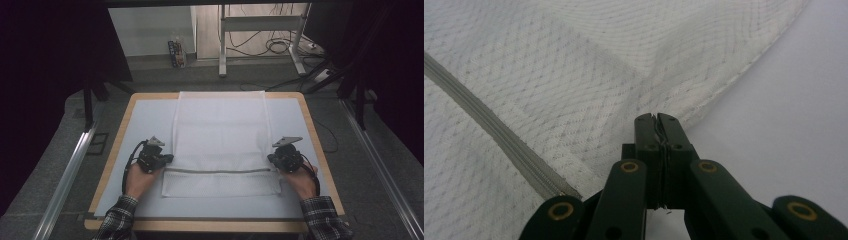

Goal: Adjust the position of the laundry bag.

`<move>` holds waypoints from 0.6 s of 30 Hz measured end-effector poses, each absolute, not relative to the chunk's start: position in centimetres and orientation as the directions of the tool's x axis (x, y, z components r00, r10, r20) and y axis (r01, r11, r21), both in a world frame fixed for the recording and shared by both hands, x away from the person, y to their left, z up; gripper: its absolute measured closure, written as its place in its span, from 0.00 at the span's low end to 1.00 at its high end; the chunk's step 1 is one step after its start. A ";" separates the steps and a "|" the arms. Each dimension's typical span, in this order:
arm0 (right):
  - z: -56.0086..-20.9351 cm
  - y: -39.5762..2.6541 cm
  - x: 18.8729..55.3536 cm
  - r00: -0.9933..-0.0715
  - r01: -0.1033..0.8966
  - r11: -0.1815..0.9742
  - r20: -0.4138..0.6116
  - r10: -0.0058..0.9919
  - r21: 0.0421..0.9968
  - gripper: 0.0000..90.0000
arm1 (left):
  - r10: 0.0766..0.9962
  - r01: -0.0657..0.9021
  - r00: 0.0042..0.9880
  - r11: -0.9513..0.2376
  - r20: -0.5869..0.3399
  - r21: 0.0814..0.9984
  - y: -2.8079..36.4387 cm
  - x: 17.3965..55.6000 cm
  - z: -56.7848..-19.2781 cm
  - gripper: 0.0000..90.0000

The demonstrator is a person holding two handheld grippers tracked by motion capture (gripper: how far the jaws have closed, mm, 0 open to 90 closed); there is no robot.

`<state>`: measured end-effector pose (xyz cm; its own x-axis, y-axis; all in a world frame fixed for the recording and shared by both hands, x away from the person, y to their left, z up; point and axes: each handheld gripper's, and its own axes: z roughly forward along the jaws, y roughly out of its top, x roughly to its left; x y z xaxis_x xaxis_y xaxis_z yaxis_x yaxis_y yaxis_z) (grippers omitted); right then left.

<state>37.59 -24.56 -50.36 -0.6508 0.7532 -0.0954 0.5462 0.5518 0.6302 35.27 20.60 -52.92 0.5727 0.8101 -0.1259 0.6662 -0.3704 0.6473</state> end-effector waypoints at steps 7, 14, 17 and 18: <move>-50.2 -24.5 36.5 -0.681 0.528 0.575 -0.093 0.727 0.625 0.98 | 0.809 0.665 0.578 -0.391 -0.107 0.636 20.7 34.2 -52.8 0.98; -50.0 -24.4 35.3 -0.699 0.519 0.589 -0.089 0.710 0.619 0.98 | 0.807 0.660 0.583 -0.405 -0.092 0.634 20.7 32.9 -52.7 0.98; -50.0 -24.2 34.7 -0.707 0.514 0.596 -0.089 0.702 0.617 0.98 | 0.809 0.659 0.580 -0.399 -0.094 0.638 21.0 32.4 -52.6 0.98; -49.9 -24.1 34.5 -0.709 0.512 0.598 -0.088 0.699 0.616 0.97 | 0.810 0.659 0.579 -0.397 -0.095 0.639 21.1 32.3 -52.6 0.98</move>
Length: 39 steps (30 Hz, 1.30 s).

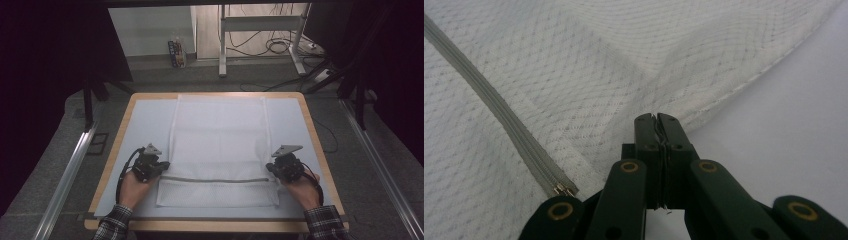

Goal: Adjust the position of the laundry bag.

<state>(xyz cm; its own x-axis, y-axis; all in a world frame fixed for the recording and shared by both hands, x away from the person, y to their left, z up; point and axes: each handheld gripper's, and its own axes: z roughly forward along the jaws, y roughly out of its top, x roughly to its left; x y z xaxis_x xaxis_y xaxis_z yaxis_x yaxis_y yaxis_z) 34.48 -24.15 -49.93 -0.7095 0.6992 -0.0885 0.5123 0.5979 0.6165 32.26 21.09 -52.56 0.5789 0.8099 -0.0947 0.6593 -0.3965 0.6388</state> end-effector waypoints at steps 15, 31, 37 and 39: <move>-49.7 -23.9 31.9 -0.734 0.494 0.614 -0.084 0.674 0.615 0.97 | 0.805 0.657 0.586 -0.404 -0.094 0.637 21.4 30.3 -52.5 0.98; -49.9 -23.7 30.0 -0.764 0.480 0.640 -0.073 0.641 0.599 0.97 | 0.807 0.681 0.574 -0.380 -0.135 0.626 22.3 27.7 -52.7 0.98; -50.0 -24.0 29.6 -0.764 0.487 0.644 -0.070 0.641 0.590 0.97 | 0.804 0.690 0.574 -0.376 -0.152 0.618 22.4 27.1 -52.9 0.97; -50.2 -24.1 29.5 -0.764 0.492 0.647 -0.067 0.642 0.583 0.97 | 0.803 0.693 0.577 -0.384 -0.151 0.610 22.3 27.1 -53.1 0.97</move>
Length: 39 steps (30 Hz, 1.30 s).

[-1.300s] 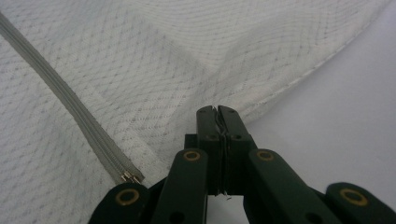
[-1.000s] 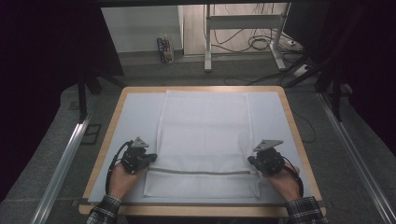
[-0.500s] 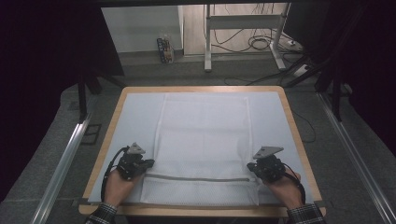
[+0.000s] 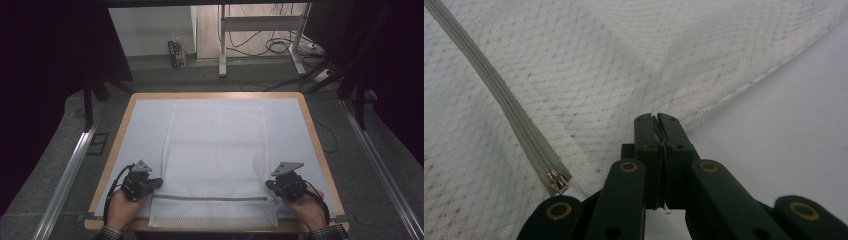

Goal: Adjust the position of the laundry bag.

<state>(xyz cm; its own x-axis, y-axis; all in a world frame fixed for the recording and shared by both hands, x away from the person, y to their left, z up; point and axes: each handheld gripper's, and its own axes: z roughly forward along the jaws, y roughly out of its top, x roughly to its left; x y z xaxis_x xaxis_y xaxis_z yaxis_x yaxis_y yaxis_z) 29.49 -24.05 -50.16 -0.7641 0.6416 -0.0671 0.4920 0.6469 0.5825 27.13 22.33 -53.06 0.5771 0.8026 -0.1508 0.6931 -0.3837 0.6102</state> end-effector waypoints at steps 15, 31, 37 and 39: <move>-50.0 -24.1 29.4 -0.764 0.464 0.646 -0.094 0.638 0.606 0.77 | 0.824 0.670 0.558 -0.379 -0.096 0.639 22.2 27.0 -53.0 0.65; -49.5 -24.7 28.4 -0.765 0.437 0.614 -0.087 0.638 0.658 0.41 | 0.809 0.645 0.576 -0.359 -0.119 0.674 22.1 25.8 -53.1 0.26; -49.4 -25.1 28.1 -0.756 0.436 0.586 -0.076 0.650 0.683 0.28 | 0.800 0.644 0.584 -0.352 -0.140 0.679 22.0 25.2 -52.8 0.15; -49.4 -25.2 28.1 -0.754 0.436 0.582 -0.074 0.652 0.687 0.25 | 0.796 0.639 0.591 -0.363 -0.131 0.678 21.9 25.0 -52.7 0.12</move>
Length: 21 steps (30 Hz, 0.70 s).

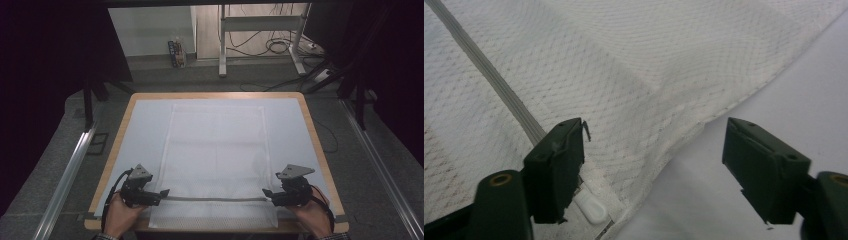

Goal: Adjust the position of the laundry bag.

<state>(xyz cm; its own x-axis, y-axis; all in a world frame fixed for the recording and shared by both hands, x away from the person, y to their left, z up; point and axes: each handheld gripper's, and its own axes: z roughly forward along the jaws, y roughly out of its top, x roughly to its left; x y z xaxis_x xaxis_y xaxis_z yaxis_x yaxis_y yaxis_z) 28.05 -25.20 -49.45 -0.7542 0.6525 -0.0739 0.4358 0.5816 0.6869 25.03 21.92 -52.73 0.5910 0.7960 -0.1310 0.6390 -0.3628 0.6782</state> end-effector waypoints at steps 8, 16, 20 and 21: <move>-49.8 -25.7 27.7 -0.764 0.444 0.570 -0.041 0.644 0.692 0.13 | 0.789 0.620 0.604 -0.381 -0.108 0.686 21.8 24.4 -52.6 0.03; -50.2 -26.1 27.4 -0.762 0.459 0.568 -0.025 0.647 0.683 0.08 | 0.788 0.611 0.609 -0.398 -0.085 0.685 22.0 23.9 -52.9 0.01; -50.1 -26.2 27.4 -0.761 0.459 0.560 -0.020 0.648 0.690 0.07 | 0.785 0.597 0.616 -0.408 -0.069 0.690 21.9 23.9 -52.9 0.01; -50.1 -26.2 27.4 -0.762 0.459 0.559 -0.018 0.648 0.690 0.06 | 0.785 0.595 0.616 -0.411 -0.063 0.691 21.9 23.9 -52.9 0.01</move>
<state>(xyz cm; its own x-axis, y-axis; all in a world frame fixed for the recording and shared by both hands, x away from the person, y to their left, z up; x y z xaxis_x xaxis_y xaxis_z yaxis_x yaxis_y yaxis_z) 27.38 -26.24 -50.13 -0.7617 0.6477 -0.0179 0.4594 0.5593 0.6900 23.90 21.89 -52.92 0.6163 0.7849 -0.0631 0.5948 -0.4115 0.6906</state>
